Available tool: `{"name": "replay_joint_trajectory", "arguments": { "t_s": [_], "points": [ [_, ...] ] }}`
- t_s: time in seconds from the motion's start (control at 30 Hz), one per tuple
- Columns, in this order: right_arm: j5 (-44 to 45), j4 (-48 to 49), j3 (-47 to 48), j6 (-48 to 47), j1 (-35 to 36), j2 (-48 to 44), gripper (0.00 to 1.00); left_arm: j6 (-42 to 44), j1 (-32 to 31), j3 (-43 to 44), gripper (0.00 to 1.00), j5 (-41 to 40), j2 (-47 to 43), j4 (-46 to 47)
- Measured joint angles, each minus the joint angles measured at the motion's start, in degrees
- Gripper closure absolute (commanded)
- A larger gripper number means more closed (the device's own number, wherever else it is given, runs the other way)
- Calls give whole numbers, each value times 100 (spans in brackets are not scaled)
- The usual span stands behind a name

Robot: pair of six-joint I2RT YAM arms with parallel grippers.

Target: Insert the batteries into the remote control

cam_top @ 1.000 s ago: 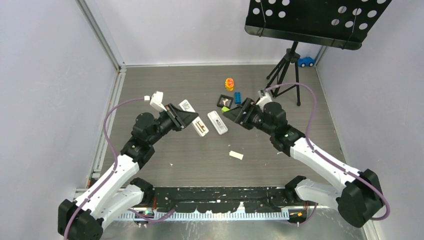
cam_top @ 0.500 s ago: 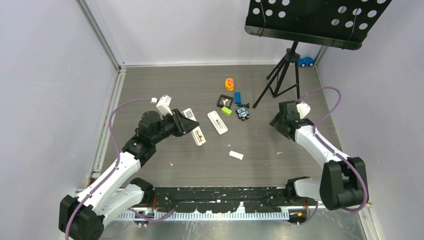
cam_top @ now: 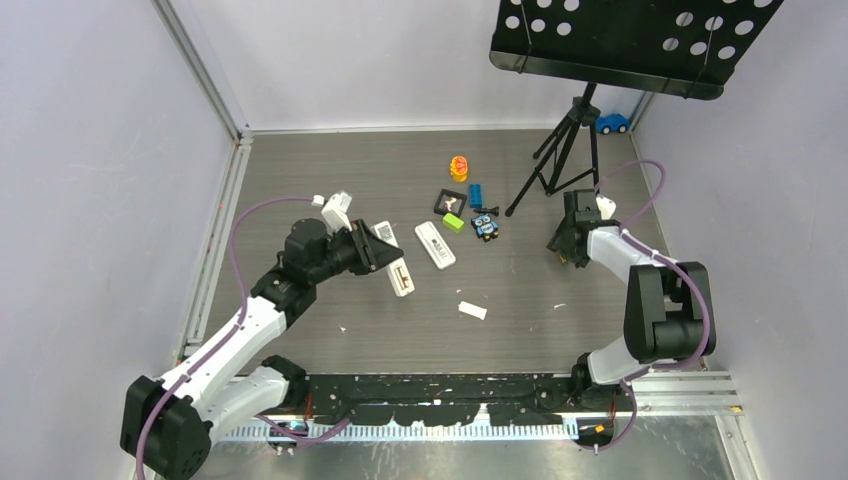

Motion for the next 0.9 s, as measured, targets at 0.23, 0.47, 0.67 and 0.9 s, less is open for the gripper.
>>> {"name": "replay_joint_trajectory", "arguments": {
  "t_s": [0.23, 0.47, 0.67, 0.9],
  "points": [
    [-48, 15, 111, -249, -4, 151, 49, 15, 0, 52, 100, 59, 33, 4],
    [-177, 4, 216, -361, -26, 468, 72, 13, 0, 52, 100, 96, 42, 0],
    [-310, -122, 369, -229, -26, 555, 94, 13, 0, 52, 100, 116, 28, -7],
    [-632, -236, 258, 354, 17, 404, 96, 13, 0, 52, 100, 114, -20, -22]
  ]
}}
